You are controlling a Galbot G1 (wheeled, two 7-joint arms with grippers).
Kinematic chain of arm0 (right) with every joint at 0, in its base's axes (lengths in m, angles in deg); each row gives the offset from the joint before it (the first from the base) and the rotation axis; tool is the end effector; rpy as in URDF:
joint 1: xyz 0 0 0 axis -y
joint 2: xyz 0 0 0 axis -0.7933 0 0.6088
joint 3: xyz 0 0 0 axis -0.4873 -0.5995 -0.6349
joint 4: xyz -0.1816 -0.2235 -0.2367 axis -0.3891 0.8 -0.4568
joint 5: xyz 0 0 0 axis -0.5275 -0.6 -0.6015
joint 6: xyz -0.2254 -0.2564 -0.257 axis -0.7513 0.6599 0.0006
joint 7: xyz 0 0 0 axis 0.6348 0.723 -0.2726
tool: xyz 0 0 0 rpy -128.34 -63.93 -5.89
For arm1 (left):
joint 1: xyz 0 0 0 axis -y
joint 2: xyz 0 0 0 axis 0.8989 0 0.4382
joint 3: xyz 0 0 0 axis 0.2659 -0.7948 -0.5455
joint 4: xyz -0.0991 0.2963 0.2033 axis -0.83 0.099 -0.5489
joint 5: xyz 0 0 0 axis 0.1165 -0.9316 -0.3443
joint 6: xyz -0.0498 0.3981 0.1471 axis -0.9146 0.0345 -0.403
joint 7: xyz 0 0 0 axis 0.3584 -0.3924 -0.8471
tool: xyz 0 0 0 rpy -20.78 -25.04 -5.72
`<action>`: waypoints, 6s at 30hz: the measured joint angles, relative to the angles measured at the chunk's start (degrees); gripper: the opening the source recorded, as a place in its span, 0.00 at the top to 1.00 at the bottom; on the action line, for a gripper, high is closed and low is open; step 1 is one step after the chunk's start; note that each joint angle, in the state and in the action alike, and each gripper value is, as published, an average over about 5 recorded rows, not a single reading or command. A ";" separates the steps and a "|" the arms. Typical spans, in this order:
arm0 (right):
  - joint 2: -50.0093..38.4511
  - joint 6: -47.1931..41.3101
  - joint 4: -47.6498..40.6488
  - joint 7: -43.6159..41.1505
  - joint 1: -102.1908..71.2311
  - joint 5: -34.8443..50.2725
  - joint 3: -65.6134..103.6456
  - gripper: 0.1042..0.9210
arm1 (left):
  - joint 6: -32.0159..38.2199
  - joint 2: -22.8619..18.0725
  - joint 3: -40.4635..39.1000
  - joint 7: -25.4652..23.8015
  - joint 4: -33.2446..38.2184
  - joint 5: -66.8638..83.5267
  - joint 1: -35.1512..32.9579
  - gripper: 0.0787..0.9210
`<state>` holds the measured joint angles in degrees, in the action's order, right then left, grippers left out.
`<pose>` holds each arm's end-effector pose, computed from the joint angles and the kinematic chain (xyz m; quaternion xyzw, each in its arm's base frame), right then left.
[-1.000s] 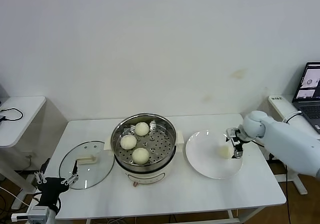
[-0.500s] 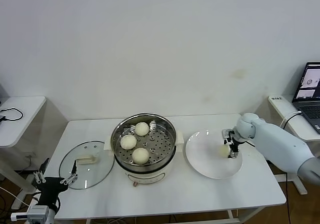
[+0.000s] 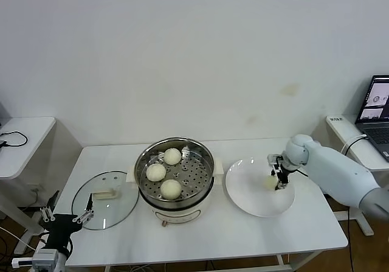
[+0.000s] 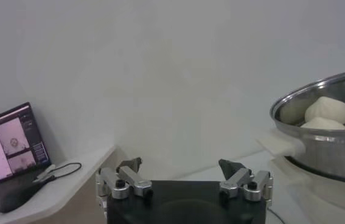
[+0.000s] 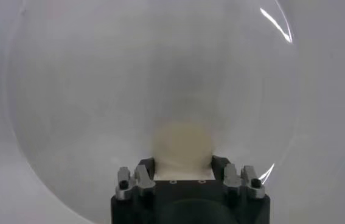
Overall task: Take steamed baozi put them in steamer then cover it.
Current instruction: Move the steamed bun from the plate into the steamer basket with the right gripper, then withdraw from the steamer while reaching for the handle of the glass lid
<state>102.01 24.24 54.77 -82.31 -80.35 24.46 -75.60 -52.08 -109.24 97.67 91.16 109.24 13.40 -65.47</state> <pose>0.6420 -0.1298 -0.2498 0.4589 -0.5398 0.5592 0.4305 0.2017 0.1353 -0.2773 0.0736 -0.9771 -0.1878 0.0674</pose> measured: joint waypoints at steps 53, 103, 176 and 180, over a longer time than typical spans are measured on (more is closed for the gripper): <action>17.90 -26.94 22.28 19.20 27.91 43.41 -27.05 0.37 | 0.39 -0.02 -0.77 0.12 0.15 -0.10 1.55 0.12; -1.95 -15.90 41.88 49.92 1.68 44.76 2.45 0.12 | 0.75 -0.62 -2.15 0.65 -2.01 0.23 3.69 0.12; 31.59 21.47 60.23 52.11 -96.75 21.93 102.97 0.12 | 16.21 10.29 -13.36 3.43 -44.28 -72.89 27.90 0.12; 31.78 21.60 60.23 52.01 -96.97 21.87 103.18 0.12 | 16.26 10.33 -13.99 3.42 -46.00 -73.26 29.64 0.12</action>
<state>133.79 45.84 115.00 -30.30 -177.33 46.33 27.58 -35.81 -98.91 83.68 94.58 63.23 -59.87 -35.83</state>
